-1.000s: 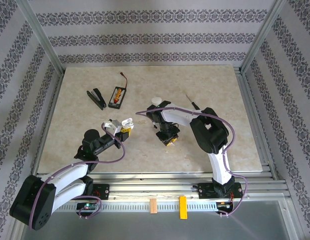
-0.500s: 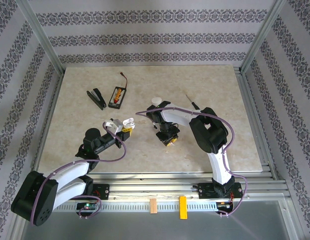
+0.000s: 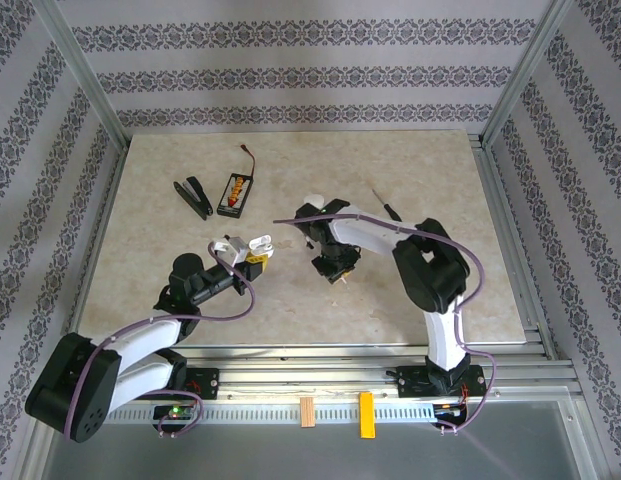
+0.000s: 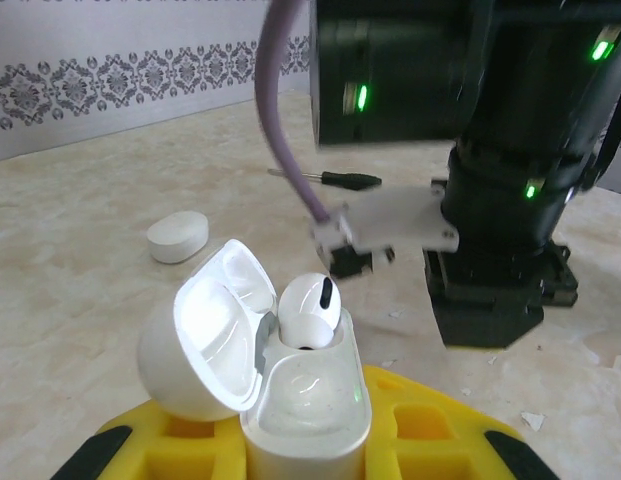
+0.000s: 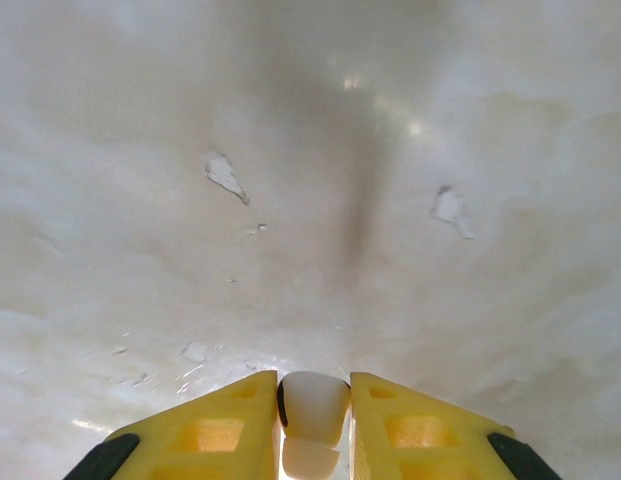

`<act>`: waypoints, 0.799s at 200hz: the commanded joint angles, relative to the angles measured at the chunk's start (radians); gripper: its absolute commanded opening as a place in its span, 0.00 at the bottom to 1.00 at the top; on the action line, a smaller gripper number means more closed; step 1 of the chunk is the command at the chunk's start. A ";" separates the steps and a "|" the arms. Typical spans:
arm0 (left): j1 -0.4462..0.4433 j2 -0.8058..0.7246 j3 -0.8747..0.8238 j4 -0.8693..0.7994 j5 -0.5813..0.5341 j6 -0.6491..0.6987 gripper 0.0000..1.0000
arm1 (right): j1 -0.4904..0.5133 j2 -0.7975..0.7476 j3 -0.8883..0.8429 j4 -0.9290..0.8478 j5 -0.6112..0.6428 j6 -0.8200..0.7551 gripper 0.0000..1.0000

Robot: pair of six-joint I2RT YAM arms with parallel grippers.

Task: Insert wireless bluetooth earbuds into charging case

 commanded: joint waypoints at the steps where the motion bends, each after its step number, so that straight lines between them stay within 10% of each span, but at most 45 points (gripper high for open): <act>1: 0.002 0.024 0.036 0.096 0.067 -0.024 0.05 | -0.014 -0.142 -0.009 0.088 0.025 -0.017 0.21; 160: -0.009 0.199 0.085 0.385 0.191 -0.205 0.03 | 0.011 -0.566 -0.336 1.007 -0.516 0.000 0.19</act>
